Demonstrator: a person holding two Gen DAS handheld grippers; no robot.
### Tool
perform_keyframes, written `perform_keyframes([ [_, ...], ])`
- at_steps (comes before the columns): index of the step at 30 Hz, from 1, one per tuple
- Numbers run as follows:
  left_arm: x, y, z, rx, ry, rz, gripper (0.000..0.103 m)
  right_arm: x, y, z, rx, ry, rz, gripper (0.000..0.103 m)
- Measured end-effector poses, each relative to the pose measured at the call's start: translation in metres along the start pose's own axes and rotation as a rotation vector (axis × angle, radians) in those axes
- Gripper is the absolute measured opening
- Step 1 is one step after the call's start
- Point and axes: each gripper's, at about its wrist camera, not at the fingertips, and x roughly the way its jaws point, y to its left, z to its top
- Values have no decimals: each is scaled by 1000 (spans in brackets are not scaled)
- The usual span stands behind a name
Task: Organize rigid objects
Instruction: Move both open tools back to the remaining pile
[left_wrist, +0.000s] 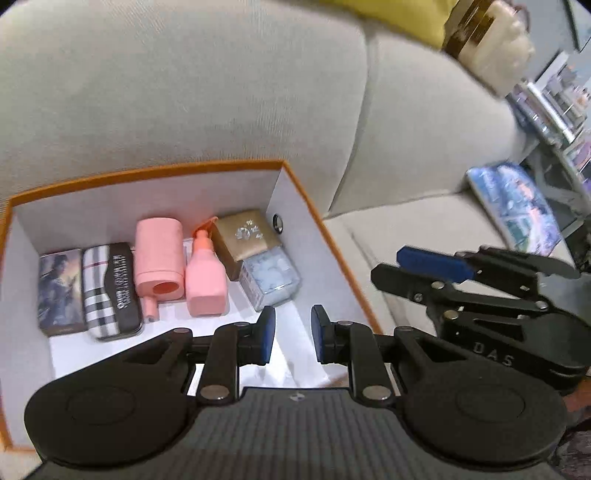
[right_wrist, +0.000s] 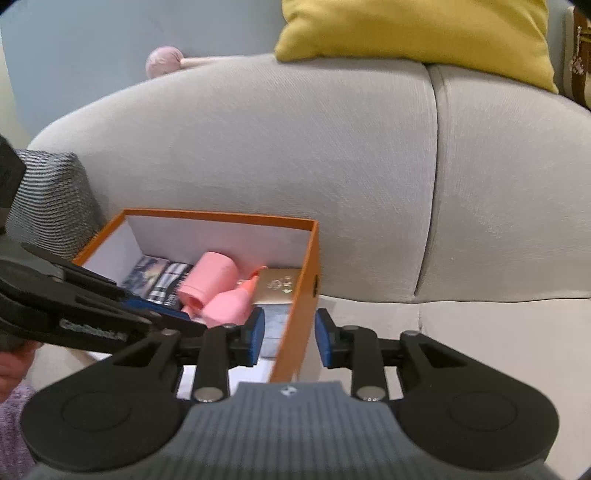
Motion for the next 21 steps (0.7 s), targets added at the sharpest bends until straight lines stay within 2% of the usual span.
perform_keyframes([
  [6, -31, 3, -33, -5, -71, 11, 25, -34, 26, -26, 33, -36, 25, 35],
  [11, -61, 8, -79, -25, -114, 39, 25, -54, 51, -62, 75, -39, 55, 36],
  [13, -66, 13, -100, -35, -104, 53, 26, -55, 60, -81, 93, -14, 73, 36],
  [17, -62, 26, -143, -79, -36, 103, 27, -45, 79, -117, 133, 95, 122, 36],
  [19, -57, 29, -163, -93, -8, 137, 32, -38, 93, -132, 115, 158, 148, 41],
  [21, -51, 32, -180, -109, 19, 152, 32, -31, 109, -145, 78, 214, 174, 42],
])
